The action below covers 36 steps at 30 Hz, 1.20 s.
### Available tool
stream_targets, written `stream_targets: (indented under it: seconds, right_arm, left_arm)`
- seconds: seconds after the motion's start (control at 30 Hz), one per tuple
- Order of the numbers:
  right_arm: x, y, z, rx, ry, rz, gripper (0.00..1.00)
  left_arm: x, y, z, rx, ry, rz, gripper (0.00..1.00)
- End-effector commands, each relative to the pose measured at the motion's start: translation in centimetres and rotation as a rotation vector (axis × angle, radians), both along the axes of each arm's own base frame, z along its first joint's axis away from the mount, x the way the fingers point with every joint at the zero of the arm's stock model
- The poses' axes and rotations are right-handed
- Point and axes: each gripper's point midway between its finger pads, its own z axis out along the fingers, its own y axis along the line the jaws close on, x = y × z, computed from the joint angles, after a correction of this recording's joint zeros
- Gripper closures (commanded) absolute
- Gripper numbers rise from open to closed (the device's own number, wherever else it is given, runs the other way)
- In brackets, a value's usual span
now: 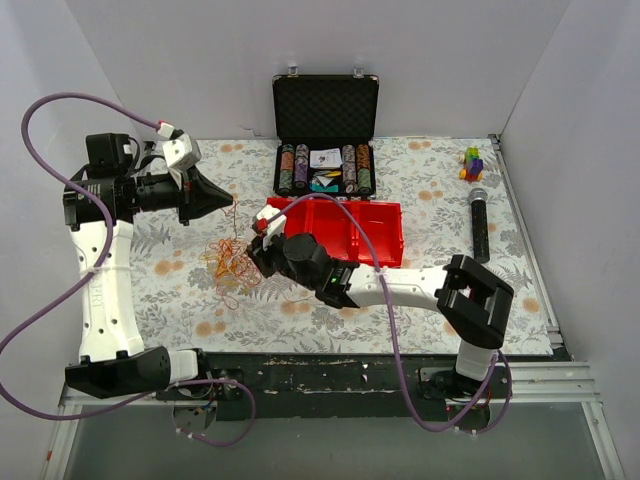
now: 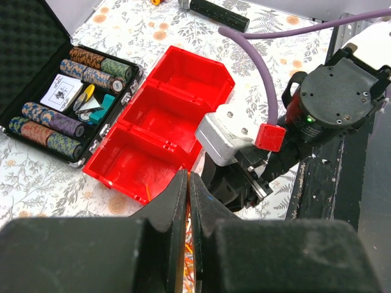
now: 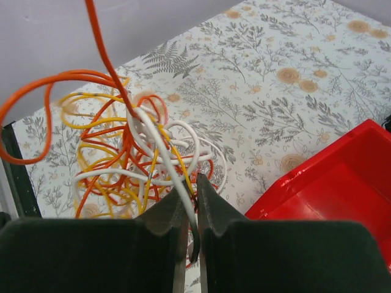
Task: Untangle the cables
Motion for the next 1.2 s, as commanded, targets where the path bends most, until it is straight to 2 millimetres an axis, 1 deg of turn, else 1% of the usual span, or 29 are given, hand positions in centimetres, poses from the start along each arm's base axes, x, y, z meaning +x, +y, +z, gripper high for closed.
stream_targets:
  seconds: [0.0, 0.1, 0.13, 0.17, 0.23, 0.3, 0.43, 0.57, 0.67, 0.73, 0.77, 0.83, 0.87, 0.93, 0.97, 1.03, 1.1, 1.17]
  right_arm:
    - [-1.6, -1.3, 3.0, 0.056, -0.001, 0.002, 0.89]
    - [-2.1, -3.7, 3.0, 0.062, -0.004, -0.031, 0.94]
    - [-2.4, -4.3, 3.2, 0.07, -0.006, -0.035, 0.94]
    - [-2.6, -4.7, 3.5, 0.083, -0.005, -0.032, 0.92]
    - [-3.0, -5.1, 4.0, 0.1, -0.005, -0.019, 0.75]
    - [-2.9, -5.0, 4.4, 0.104, -0.008, -0.026, 0.65]
    - [-2.6, -4.2, 5.2, 0.115, -0.03, -0.019, 0.63]
    - [-2.1, -2.7, 5.1, 0.101, -0.039, -0.018, 0.63]
    - [-2.1, -1.5, 5.0, 0.101, -0.047, -0.018, 0.63]
    - [-2.2, -0.5, 5.3, 0.098, -0.068, -0.017, 0.68]
    - [-2.2, 0.1, 5.0, 0.083, -0.076, -0.022, 0.71]
    - [-2.1, 0.9, 4.9, 0.046, -0.107, -0.039, 0.81]
    - [-2.1, 1.2, 5.1, 0.036, -0.114, -0.046, 0.85]
    - [-2.2, 1.1, 4.3, 0.007, -0.109, -0.058, 0.94]
    - [-2.2, 0.8, 3.6, -0.006, -0.097, -0.062, 0.97]
    - [-2.5, 0.0, 1.9, -0.042, -0.072, -0.073, 0.99]
    - [-3.0, -1.5, -0.2, -0.079, -0.041, -0.085, 0.99]
    - [-3.8, -3.5, -2.5, -0.111, -0.009, -0.094, 0.99]
  left_arm:
    - [-0.8, -0.4, 0.5, -0.011, -0.032, -0.011, 1.0]
    - [-0.9, -0.3, 0.8, -0.003, -0.06, -0.007, 1.0]
    - [-1.0, -0.3, 0.9, -0.005, -0.064, -0.009, 1.0]
    - [-1.1, -0.4, 0.9, -0.01, -0.061, -0.012, 1.0]
    - [-1.5, -0.6, 1.2, -0.025, -0.057, -0.026, 1.0]
    - [-2.0, -0.9, 1.8, -0.043, -0.064, -0.043, 1.0]
    - [-2.7, -1.5, 2.8, -0.079, -0.071, -0.073, 1.0]
    - [-2.9, -1.7, 3.4, -0.101, -0.066, -0.086, 1.0]
    - [-2.9, -1.8, 3.6, -0.114, -0.054, -0.092, 1.0]
    - [-2.8, -2.0, 3.6, -0.118, -0.047, -0.098, 1.0]
    - [-2.7, -1.9, 3.6, -0.122, -0.04, -0.096, 1.0]
    - [-2.7, -2.0, 3.8, -0.123, -0.039, -0.096, 1.0]
    - [-2.7, -2.0, 3.9, -0.12, -0.046, -0.094, 1.0]
    - [-2.6, -1.9, 4.1, -0.109, -0.058, -0.082, 1.0]
    - [-2.5, -1.8, 4.3, -0.104, -0.065, -0.07, 1.0]
    - [-1.8, -1.4, 4.7, -0.092, -0.081, -0.022, 1.0]
    - [-0.8, -1.0, 5.2, -0.089, -0.103, 0.041, 1.0]
    - [0.5, -0.5, 5.9, -0.09, -0.153, 0.114, 1.0]
